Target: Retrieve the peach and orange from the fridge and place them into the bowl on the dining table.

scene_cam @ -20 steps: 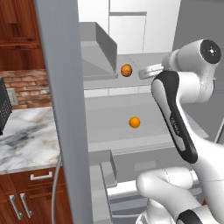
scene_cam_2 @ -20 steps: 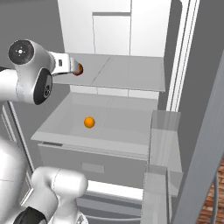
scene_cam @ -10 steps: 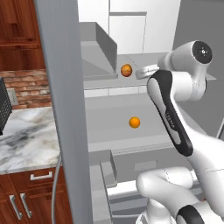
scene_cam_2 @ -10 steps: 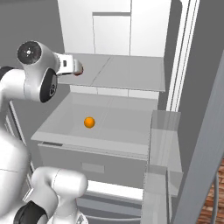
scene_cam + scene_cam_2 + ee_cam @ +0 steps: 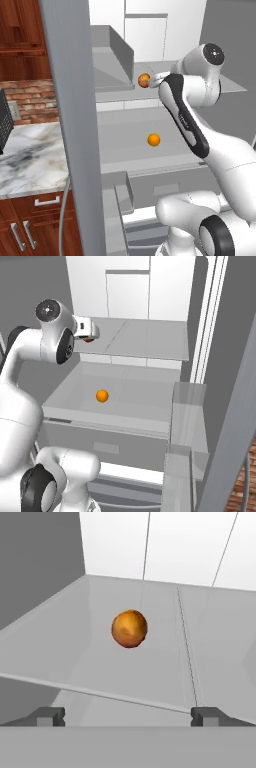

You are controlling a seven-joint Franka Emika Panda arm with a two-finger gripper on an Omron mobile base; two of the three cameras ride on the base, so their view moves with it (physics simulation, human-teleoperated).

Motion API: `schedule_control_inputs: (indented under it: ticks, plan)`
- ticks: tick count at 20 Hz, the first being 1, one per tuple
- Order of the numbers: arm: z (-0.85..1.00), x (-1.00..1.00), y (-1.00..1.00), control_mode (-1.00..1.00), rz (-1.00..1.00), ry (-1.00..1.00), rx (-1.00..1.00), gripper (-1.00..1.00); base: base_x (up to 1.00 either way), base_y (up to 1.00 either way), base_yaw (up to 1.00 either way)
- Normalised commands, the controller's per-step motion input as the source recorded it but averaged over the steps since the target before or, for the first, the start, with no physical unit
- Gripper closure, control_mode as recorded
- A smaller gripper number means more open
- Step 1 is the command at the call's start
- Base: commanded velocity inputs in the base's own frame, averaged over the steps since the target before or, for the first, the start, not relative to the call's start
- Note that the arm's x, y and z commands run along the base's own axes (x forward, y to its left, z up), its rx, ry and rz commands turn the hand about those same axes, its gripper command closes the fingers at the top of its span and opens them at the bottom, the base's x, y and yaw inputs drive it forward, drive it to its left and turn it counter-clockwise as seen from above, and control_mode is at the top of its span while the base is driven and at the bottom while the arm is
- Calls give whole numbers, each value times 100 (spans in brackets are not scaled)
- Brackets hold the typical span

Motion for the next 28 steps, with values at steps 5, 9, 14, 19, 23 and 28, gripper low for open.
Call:
schedule_control_inputs:
  ticks: [5,9,14,19,23,28]
  plan:
    - [-9,50,8,-100,0,8,0,-100,0,0,0]
    - [0,38,17,-100,0,0,0,-100,0,0,0]
    - [-13,32,16,-100,0,0,0,-100,0,0,0]
    - [-11,34,1,-100,0,0,0,-100,0,0,0]
    - [-5,26,0,-100,0,0,0,-100,0,0,0]
    - [-6,26,0,-100,0,0,0,-100,0,0,0]
